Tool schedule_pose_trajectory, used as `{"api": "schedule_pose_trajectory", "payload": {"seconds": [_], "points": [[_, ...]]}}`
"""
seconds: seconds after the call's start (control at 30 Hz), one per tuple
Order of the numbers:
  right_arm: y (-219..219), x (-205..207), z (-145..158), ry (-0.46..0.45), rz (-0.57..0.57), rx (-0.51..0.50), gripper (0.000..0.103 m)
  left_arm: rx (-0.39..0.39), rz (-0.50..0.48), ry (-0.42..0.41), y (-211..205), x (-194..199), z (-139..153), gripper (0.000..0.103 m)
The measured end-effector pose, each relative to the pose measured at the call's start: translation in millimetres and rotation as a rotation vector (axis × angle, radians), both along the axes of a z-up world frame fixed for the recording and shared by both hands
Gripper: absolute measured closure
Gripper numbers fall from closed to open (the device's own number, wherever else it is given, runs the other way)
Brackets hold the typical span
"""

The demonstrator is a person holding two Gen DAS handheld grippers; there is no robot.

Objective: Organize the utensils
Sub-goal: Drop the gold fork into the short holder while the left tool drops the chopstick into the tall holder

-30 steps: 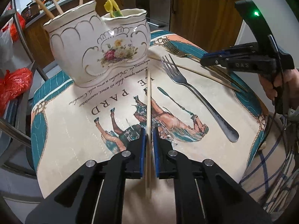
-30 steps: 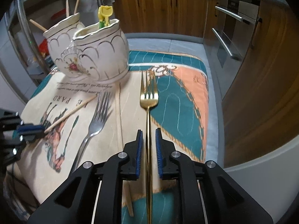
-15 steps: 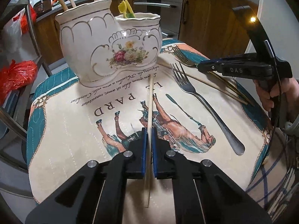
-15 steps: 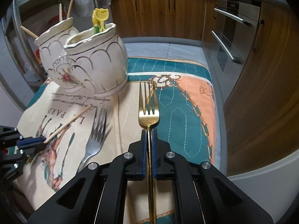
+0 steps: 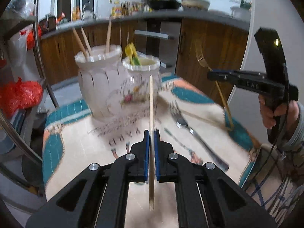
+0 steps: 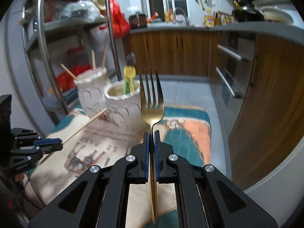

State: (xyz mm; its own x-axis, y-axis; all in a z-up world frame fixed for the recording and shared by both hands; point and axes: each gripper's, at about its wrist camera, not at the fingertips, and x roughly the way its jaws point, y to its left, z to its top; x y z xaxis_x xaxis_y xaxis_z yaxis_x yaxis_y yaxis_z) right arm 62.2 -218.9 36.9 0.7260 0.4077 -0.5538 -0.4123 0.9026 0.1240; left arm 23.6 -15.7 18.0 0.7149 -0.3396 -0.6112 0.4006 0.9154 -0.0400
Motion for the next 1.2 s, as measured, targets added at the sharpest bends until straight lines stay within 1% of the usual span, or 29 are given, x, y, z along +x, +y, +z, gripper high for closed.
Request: {"api": "schedule_pose_trajectory", "payload": {"seconds": [0.03, 0.13, 0.23, 0.33, 0.43, 0.5, 0.6, 0.77, 0.9, 1.0, 1.13, 1.2], "points": [[0, -3, 5, -0.021, 0.001, 0.005, 0.097, -0.012, 0.005, -0.034, 2, -2, 5, 0.098], [1, -6, 16, -0.079, -0.002, 0.015, 0.097, -0.036, 0.023, -0.092, 6, -3, 14, 0.098], [5, -5, 30, -0.138, -0.008, 0.033, 0.097, -0.066, 0.03, -0.171, 10, -6, 27, 0.098], [10, 0, 46, -0.195, -0.017, 0.053, 0.097, -0.1, 0.044, -0.278, 18, -8, 48, 0.098], [16, 7, 61, -0.218, -0.02, 0.08, 0.097, -0.141, 0.062, -0.347, 26, -2, 67, 0.098], [21, 19, 73, -0.211, -0.012, 0.106, 0.097, -0.183, 0.081, -0.38, 36, 9, 82, 0.098], [30, 32, 85, -0.206, 0.005, 0.132, 0.097, -0.245, 0.101, -0.408, 51, 26, 97, 0.098], [43, 42, 101, -0.239, 0.026, 0.138, 0.097, -0.331, 0.138, -0.436, 80, 51, 107, 0.098], [53, 50, 109, -0.254, 0.032, 0.154, 0.097, -0.371, 0.164, -0.436, 97, 72, 99, 0.098], [57, 57, 110, -0.262, 0.025, 0.168, 0.097, -0.403, 0.169, -0.416, 103, 90, 88, 0.098], [61, 69, 108, -0.251, 0.017, 0.192, 0.097, -0.509, 0.136, -0.381, 111, 115, 76, 0.098], [62, 73, 106, -0.248, 0.008, 0.195, 0.097, -0.546, 0.119, -0.366, 111, 125, 73, 0.098]]}}
